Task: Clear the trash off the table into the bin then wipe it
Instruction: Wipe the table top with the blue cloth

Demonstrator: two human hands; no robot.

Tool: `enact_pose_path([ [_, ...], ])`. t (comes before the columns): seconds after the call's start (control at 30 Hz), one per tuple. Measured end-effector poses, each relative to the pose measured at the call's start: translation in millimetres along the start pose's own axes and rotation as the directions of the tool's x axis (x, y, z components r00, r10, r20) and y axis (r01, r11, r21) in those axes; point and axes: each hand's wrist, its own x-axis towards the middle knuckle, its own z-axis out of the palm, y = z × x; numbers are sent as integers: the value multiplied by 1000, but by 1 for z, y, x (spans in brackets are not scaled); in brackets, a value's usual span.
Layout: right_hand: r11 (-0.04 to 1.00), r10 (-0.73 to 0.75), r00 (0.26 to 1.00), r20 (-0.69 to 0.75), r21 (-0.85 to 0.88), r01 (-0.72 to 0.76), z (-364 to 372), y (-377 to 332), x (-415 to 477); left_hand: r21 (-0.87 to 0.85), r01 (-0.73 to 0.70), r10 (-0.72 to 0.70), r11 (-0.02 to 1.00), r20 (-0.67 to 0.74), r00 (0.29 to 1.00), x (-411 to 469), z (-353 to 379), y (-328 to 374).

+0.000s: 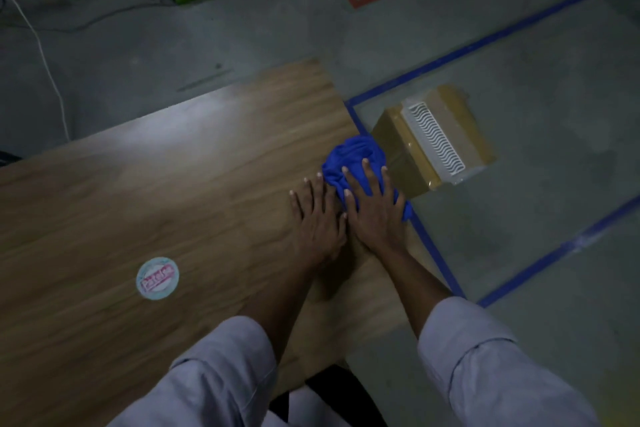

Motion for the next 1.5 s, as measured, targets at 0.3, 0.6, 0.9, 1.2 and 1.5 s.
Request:
enact_pose_path([
  [0.3,996,80,995,53,-35,-79,9,77,-139,-33,-69,72,997,89,993,-105,26,31],
  [0.6,988,-61,976,-207,125,88,-27,-28,-207,-502,71,-325,862,-439,838,-208,20,27],
  [0.9,936,-349,916,200,33,349,23,-113,-190,-506,433,-606,746,-248,756,-241,30,-61],
  [1.2,912,-410,904,117,55,407,19,-93,-85,-348,309,-417,885,-298,859,-167,9,-49],
  [1.5,920,139,846,-515,384,83,-32,-60,-66,-528,159,-455,834,-498,738,-174,-11,-52],
])
